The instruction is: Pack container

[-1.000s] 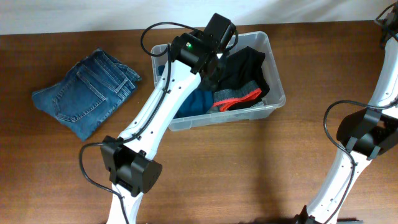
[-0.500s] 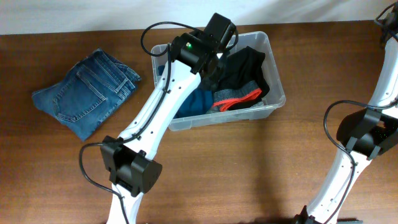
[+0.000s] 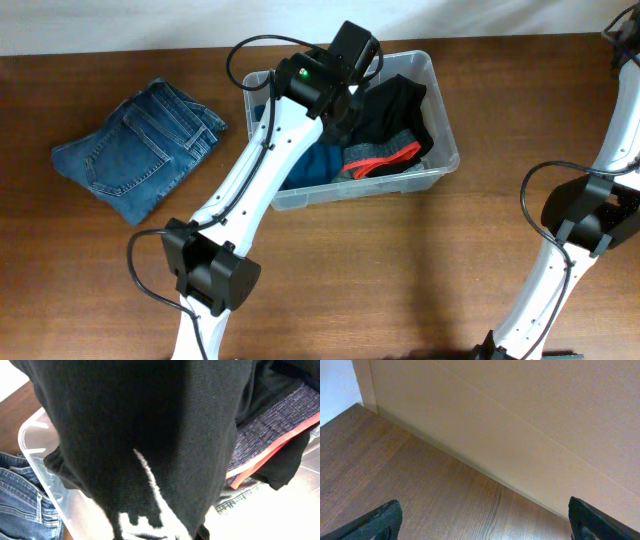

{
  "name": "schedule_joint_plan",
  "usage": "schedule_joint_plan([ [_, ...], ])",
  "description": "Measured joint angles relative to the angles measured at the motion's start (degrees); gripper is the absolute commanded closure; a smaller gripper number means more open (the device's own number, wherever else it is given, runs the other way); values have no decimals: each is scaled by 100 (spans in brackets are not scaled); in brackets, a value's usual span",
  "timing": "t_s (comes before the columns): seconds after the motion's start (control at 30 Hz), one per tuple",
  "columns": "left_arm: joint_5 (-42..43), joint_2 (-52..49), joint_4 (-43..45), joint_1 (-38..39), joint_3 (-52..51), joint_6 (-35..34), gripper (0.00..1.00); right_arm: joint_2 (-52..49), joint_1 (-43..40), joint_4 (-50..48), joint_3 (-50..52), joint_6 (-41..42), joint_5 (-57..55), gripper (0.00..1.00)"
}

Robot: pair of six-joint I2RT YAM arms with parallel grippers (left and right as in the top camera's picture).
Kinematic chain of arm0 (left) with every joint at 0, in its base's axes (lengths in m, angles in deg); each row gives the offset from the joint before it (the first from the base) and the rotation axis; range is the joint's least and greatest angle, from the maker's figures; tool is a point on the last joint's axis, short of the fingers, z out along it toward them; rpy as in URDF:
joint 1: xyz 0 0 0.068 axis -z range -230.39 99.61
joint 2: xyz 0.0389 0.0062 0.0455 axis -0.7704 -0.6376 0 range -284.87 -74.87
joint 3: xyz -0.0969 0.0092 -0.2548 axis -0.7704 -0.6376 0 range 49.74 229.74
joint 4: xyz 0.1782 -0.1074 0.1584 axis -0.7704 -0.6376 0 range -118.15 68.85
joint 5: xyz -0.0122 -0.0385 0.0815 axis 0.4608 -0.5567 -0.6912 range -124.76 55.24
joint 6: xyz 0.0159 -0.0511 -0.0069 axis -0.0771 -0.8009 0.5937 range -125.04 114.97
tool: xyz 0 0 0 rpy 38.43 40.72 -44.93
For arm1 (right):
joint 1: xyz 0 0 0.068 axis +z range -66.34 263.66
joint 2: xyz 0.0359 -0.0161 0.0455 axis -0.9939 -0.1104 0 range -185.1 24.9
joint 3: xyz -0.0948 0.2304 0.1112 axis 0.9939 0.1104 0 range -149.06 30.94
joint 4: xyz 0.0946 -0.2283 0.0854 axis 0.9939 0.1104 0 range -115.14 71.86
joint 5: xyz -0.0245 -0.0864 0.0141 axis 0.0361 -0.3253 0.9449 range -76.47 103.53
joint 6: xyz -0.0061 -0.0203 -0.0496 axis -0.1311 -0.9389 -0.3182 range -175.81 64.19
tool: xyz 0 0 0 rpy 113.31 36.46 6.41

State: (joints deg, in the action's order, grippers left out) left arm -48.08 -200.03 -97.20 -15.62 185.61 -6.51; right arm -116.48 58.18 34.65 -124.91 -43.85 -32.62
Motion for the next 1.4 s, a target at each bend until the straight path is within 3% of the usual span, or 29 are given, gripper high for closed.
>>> schedule_joint_plan([
  [1.03, -1414, -105, -46, 7, -9, 22, 100, 0, 0, 0, 2, 0, 0, 2],
  [1.13, -1182, -105, 52, 7, -9, 24, 100, 0, 0, 0, 0, 2, 0, 2],
  [1.4, 448, -105, 256, 11, -13, 24, 99, 0, 0, 0, 2, 2, 0, 2],
])
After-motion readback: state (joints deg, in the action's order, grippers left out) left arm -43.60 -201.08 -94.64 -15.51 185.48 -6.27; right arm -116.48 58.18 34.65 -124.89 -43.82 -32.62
